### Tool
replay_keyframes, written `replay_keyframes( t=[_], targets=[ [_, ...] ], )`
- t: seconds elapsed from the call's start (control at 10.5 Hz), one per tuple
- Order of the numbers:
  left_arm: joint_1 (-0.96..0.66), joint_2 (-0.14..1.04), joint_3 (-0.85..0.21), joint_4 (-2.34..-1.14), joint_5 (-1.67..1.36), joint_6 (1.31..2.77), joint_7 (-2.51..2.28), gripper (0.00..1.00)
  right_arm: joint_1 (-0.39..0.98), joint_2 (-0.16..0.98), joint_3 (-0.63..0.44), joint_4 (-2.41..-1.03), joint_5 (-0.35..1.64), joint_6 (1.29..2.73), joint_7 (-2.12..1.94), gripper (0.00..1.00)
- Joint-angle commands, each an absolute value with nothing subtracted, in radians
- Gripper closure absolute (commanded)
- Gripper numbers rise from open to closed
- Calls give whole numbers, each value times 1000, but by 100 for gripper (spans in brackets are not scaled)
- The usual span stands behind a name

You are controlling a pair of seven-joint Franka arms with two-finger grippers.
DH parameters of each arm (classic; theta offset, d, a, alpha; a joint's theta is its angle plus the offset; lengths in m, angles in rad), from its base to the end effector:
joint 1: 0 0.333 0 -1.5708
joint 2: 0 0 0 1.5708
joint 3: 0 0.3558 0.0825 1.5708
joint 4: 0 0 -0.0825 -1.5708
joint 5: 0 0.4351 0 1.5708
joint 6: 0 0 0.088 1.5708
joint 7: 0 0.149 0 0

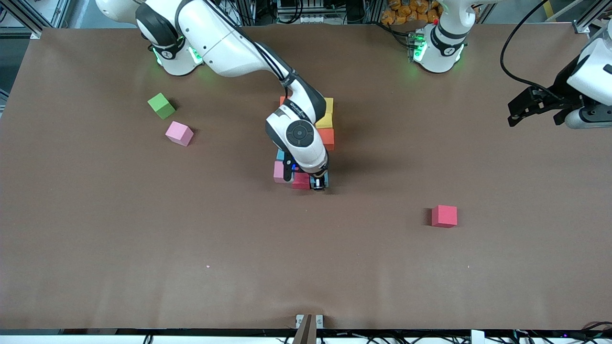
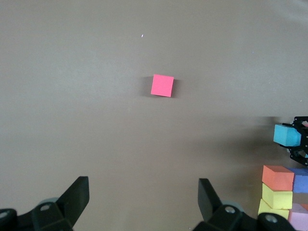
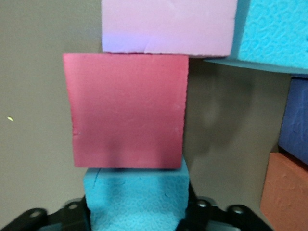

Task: Form number 2 with 11 blocks
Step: 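Lower the cyan cube beside the red cube and open the right gripper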

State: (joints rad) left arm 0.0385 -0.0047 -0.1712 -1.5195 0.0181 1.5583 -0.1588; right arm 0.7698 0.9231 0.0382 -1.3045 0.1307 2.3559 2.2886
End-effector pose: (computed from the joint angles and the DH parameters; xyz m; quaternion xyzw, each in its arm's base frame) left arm 0.6001 -0.0776 0.6509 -0.9996 -0.0133 -0.0229 0.0062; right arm 0.5780 0.6028 0.1459 -0.6995 0.7090 0.0623 0.0654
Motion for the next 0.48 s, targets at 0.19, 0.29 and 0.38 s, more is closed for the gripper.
replay_keyframes(
  t=[0.19, 0.29, 0.38],
  targets=[
    [60, -2, -172, -1496, 38, 1549, -146, 0, 775, 905, 38, -1272, 112, 2317, 2313, 0],
    [63, -2, -172, -1496, 37, 1549, -144, 0, 775, 899, 37, -1263, 113, 2274, 2313, 0],
    [72, -5, -173, -1496, 37, 1549, -140, 0, 775, 890, 38, -1253, 114, 2258, 2313, 0]
  ],
)
